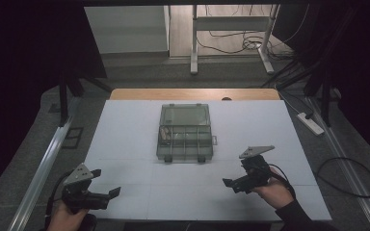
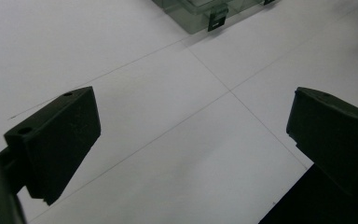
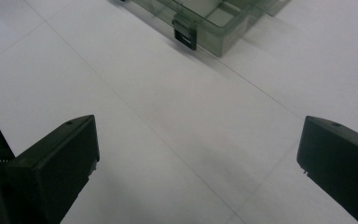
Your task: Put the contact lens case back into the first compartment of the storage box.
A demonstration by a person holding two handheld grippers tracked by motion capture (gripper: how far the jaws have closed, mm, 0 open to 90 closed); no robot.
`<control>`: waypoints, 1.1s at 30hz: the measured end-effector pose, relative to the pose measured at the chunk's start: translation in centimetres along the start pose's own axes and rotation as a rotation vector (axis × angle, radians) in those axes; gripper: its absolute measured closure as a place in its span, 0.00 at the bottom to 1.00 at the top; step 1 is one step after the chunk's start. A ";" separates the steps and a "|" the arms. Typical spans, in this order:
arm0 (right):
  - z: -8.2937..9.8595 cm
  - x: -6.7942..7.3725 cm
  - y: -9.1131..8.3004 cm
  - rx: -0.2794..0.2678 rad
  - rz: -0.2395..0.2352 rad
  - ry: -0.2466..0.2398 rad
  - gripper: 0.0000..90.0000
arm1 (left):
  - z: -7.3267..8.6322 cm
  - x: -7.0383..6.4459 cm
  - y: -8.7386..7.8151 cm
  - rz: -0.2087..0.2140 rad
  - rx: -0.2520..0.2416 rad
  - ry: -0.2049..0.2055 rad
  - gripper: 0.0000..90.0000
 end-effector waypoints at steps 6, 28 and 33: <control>0.9 -0.6 -0.9 -0.001 0.020 0.022 0.00 | 0.0 0.0 0.0 0.000 0.000 -0.001 0.03; 4.4 -2.0 -3.8 -0.013 0.083 0.102 0.00 | 0.0 0.0 0.0 -0.006 0.004 0.000 0.03; 5.0 -2.2 -4.3 -0.015 0.097 0.118 0.00 | 0.0 0.0 0.0 -0.007 0.004 0.000 0.03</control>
Point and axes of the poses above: each handheld gripper's, and its own axes: y roughly forward along the jaws, z roughly out of its underside, x roughly to its left, the point moved 1 cm from there along y, roughly forward along the jaws, and after that the axes turned 7 degrees about z, right-handed, at the moved point
